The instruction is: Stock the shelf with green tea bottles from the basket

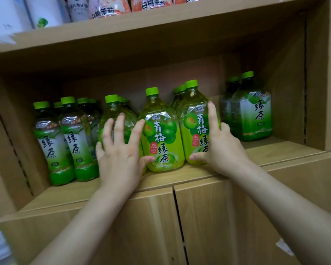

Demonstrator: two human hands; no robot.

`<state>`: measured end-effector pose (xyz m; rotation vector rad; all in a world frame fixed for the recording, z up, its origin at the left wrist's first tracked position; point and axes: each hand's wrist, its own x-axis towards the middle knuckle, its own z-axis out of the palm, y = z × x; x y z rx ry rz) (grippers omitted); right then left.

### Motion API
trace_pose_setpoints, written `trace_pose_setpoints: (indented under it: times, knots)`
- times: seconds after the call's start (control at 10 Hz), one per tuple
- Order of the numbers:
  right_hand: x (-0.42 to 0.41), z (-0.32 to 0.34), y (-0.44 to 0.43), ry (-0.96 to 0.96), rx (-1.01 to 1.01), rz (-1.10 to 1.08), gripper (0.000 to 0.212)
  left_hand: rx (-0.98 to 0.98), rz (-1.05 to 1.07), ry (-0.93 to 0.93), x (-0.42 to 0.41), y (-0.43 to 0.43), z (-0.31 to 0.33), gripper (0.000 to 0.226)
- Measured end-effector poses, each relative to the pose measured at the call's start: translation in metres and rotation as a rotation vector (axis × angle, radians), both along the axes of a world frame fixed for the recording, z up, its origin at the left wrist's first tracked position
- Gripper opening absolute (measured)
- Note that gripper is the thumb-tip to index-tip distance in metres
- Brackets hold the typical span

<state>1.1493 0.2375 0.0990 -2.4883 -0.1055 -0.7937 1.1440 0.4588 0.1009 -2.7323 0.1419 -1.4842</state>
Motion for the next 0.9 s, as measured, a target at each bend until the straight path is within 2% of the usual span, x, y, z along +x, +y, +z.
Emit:
trace_pose_setpoints:
  times: [0.1, 0.2, 0.3, 0.5, 0.6, 0.7, 0.8, 0.9]
  knots:
    - [-0.006, 0.002, -0.003, 0.028, 0.061, 0.04, 0.131, 0.012, -0.027, 0.062, -0.012, -0.001, -0.001, 0.084]
    - [-0.018, 0.0, -0.002, -0.08, -0.012, -0.047, 0.107, 0.079, -0.1, 0.054, -0.024, 0.002, -0.005, 0.068]
    - [-0.03, -0.004, 0.007, -0.216, -0.069, 0.014, 0.081, 0.081, -0.139, 0.136, -0.031, -0.002, -0.009, 0.053]
    - [-0.032, -0.018, 0.008, -0.084, -0.275, 0.012, 0.071, 0.017, -0.161, 0.224, -0.035, -0.017, -0.016, 0.066]
    - [-0.027, -0.024, 0.005, -0.175, -0.242, 0.019, 0.061, -0.023, -0.201, 0.282, -0.04, -0.017, -0.016, 0.061]
    - [-0.025, -0.025, 0.003, -0.175, -0.18, 0.083, 0.062, -0.096, -0.28, 0.339, -0.041, -0.002, -0.01, 0.052]
    - [-0.038, -0.017, -0.003, -0.079, -0.165, 0.162, 0.061, -0.23, -0.415, 0.385, -0.046, 0.009, -0.005, 0.037]
    - [-0.053, 0.006, -0.018, 0.021, -0.087, 0.188, 0.047, -0.46, -0.541, 0.353, -0.058, 0.015, 0.003, 0.025]
